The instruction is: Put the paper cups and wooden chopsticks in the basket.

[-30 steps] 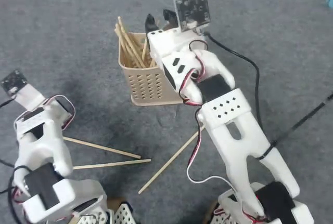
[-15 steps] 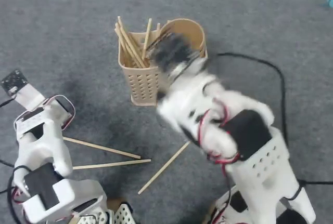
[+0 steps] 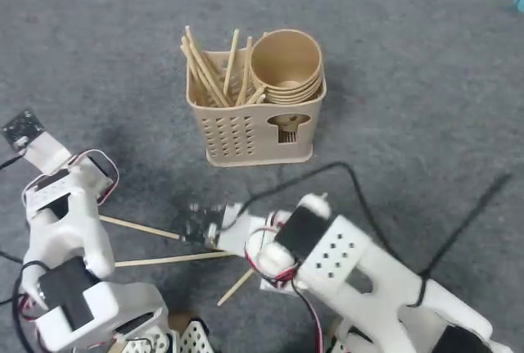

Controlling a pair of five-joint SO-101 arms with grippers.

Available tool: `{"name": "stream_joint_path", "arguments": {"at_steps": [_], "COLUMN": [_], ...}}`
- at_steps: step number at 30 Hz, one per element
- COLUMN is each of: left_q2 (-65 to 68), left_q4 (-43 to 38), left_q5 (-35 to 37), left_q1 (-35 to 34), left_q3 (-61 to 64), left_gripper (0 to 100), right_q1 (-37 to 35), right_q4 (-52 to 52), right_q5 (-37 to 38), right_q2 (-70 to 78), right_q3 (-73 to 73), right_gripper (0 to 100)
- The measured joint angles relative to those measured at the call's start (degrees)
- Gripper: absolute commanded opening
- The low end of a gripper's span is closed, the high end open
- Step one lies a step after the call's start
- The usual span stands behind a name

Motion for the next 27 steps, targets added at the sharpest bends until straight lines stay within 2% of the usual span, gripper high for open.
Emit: {"name": "stream_joint_path", "arguments": {"at_steps": [5,12,22,27], "left_q2": [0.0,0.0,0.0,0.0], "left_q4": [0.0,0.0,0.0,0.0], "left_q5": [0.0,0.0,0.0,0.0], "left_q1": [0.0,0.0,0.0,0.0], "left_q3": [0.0,0.0,0.0,0.0], "left_gripper": [2,2,2,2], "right_q1": [-0.53,-0.53,-0.53,-0.53], "right_q4": [-10.37,-16.62,-34.29,-35.87], "right_q5": [0.09,0.09,0.18,0.18], "right_q2": [0.35,1.49,14.77,16.0], "right_q3": [7.74,9.05,12.57,12.57], "right_gripper": [22.8,17.6,17.0,17.0]}}
